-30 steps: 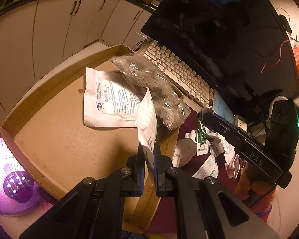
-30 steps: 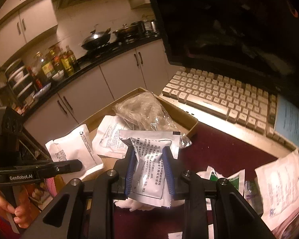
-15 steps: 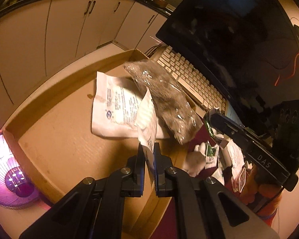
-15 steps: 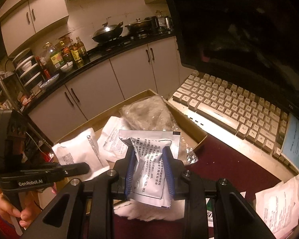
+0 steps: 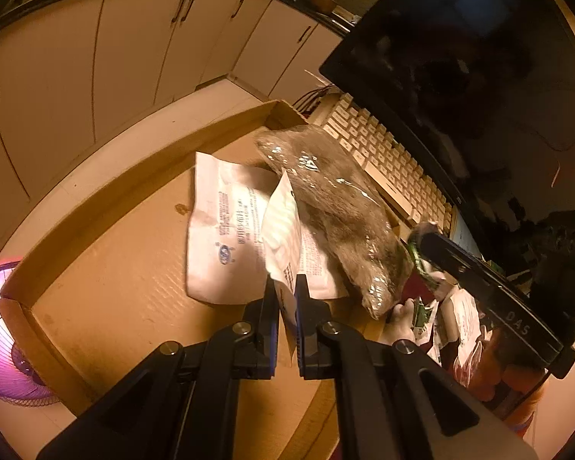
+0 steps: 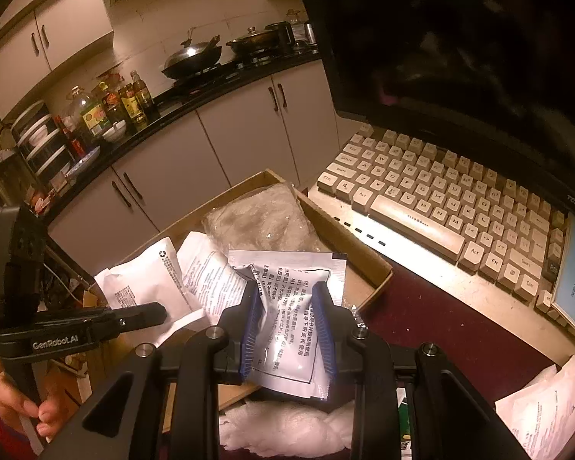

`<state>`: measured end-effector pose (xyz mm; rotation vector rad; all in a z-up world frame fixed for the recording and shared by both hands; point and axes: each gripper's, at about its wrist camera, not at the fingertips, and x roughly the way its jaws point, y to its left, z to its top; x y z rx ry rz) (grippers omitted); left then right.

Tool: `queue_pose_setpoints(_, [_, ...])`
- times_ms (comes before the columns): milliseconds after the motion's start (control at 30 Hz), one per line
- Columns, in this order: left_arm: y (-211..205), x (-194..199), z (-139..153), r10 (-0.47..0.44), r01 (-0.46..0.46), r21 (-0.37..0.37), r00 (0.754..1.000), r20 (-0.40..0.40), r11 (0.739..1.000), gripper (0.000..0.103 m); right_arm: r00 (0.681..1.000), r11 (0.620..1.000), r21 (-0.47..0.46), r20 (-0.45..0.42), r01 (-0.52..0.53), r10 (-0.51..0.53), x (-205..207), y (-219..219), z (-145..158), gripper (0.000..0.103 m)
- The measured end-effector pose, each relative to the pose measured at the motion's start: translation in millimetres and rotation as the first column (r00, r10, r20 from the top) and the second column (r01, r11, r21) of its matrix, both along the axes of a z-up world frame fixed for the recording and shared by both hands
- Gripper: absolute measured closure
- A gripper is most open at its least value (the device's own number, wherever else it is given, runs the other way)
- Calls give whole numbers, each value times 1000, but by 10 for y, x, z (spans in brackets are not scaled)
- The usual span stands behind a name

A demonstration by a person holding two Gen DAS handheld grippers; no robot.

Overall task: Organize soft objects
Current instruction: 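Lower the held packets into the tray beside the bag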

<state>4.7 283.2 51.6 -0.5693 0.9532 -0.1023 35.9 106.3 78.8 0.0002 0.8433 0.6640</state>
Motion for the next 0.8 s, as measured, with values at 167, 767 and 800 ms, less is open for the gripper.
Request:
queue_pose_setpoints(167, [96, -85, -19, 5, -5, -3, 1000, -1, 1000, 96, 999, 999, 30, -10, -39, 39, -64, 57, 52, 73])
queue_pose_setpoints(767, [349, -350, -149, 17, -18, -76, 1000, -5, 997, 96, 977, 976, -59, -47, -211, 209, -345, 820, -300, 73])
queue_pose_setpoints(800, [349, -330, -155, 16, -16, -74, 1000, -5, 997, 96, 977, 975, -70, -48, -209, 206, -341, 845, -327, 73])
